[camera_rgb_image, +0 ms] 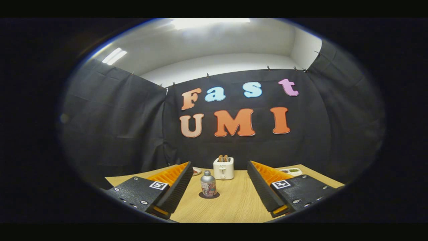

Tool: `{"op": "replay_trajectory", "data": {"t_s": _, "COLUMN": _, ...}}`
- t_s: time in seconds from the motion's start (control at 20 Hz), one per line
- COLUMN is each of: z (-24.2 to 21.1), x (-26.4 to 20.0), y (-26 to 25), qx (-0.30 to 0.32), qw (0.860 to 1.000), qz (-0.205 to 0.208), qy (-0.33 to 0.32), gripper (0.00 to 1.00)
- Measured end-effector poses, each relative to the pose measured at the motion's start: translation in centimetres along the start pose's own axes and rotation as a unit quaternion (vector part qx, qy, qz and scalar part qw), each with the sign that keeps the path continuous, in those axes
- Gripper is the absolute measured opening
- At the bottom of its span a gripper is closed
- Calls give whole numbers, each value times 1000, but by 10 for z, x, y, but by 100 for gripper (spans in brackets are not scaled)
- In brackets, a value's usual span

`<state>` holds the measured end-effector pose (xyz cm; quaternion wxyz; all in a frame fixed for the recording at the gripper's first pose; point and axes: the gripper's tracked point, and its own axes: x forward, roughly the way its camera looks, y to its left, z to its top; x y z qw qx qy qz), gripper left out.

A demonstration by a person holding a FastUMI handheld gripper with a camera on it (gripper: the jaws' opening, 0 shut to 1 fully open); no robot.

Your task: Take the bottle from table, then pour the juice into the cup, finally place the bottle on the coaster

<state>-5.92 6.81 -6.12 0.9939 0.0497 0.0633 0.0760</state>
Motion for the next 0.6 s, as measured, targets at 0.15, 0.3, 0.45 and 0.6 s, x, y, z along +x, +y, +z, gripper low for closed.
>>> {"op": "replay_trajectory", "data": {"t_s": 0.15, "z": 5, "x": -5, "y": 4, "qx": -3, "qw": 1000, "qz": -2, "qy": -2, "gripper": 97}}
{"op": "replay_trajectory", "data": {"t_s": 0.3, "z": 8, "x": -10, "y": 13, "qx": -6, "qw": 1000, "qz": 10, "qy": -7, "gripper": 97}}
{"op": "replay_trajectory", "data": {"t_s": 0.45, "z": 11, "x": -13, "y": 11, "qx": -10, "qw": 1000, "qz": 5, "qy": -9, "gripper": 97}}
{"op": "replay_trajectory", "data": {"t_s": 0.6, "z": 16, "x": -17, "y": 13, "qx": -3, "qw": 1000, "qz": 6, "qy": -11, "gripper": 97}}
